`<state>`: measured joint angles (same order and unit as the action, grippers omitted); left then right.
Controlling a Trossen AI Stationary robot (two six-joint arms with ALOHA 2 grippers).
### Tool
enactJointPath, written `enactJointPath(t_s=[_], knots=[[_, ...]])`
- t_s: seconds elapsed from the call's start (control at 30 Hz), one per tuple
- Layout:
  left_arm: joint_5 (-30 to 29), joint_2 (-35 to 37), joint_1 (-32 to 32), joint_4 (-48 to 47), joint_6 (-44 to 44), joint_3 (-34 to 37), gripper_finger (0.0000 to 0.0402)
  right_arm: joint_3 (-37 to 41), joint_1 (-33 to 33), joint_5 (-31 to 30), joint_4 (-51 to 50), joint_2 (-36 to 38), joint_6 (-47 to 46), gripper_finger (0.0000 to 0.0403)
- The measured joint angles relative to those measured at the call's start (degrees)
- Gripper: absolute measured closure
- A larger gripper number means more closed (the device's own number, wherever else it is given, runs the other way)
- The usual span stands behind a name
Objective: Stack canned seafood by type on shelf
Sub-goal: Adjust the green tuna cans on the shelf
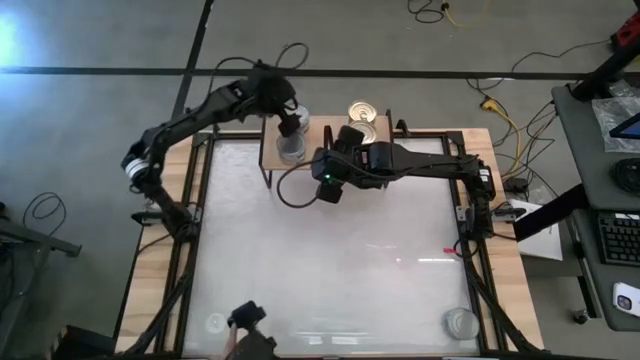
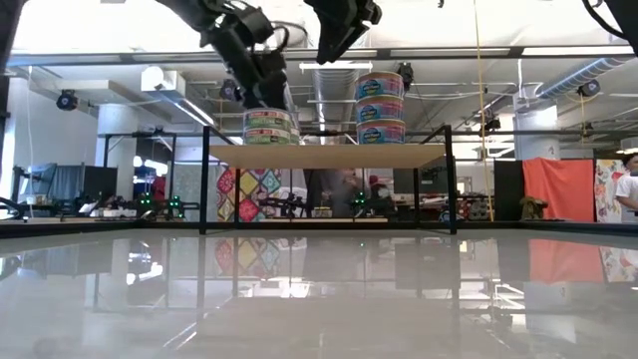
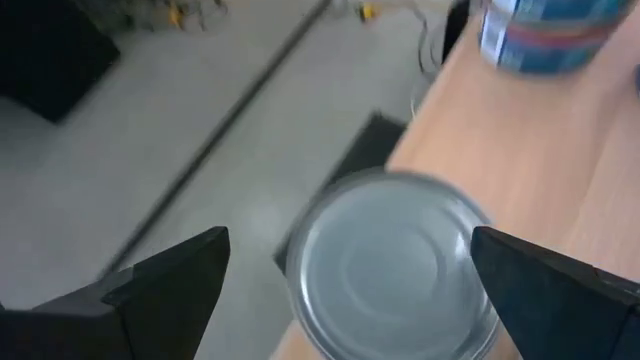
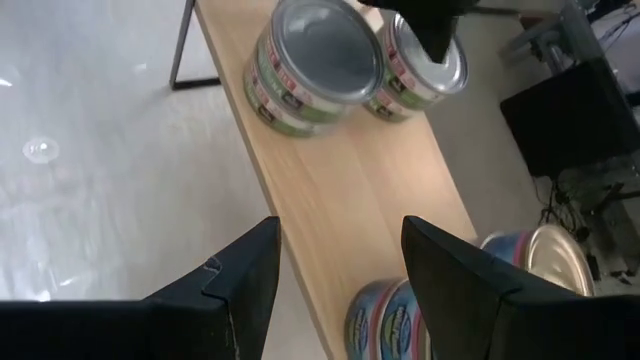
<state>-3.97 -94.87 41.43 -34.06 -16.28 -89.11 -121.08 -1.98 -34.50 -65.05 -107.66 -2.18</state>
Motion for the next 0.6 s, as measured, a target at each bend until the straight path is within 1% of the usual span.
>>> enactJointPath(t_s=[0.1, 0.23, 0.43, 0.6], knots=[[-0.5, -2.7, 0.0, -4.9, 1.6, -3.1, 0.0003, 0.0, 0.0, 0.0, -2.3, 0.0, -1.4, 0.0202], [-4.8, -3.4, 0.0, -6.0, 3.4, -3.9, 0.0003, 0.4, 0.0, 0.0, -3.8, 0.0, -2.4, 0.0202], [-5.4, -2.5, 0.0, -9.3, 5.0, -3.6, 0.0003, 1.3, 0.0, 0.0, -3.7, 0.0, -1.7, 0.0202], [-6.0, -2.5, -0.2, -10.0, 6.0, -3.5, 0.0003, 2.3, 0.0, 0.0, -3.7, 0.0, -1.8, 0.0202]])
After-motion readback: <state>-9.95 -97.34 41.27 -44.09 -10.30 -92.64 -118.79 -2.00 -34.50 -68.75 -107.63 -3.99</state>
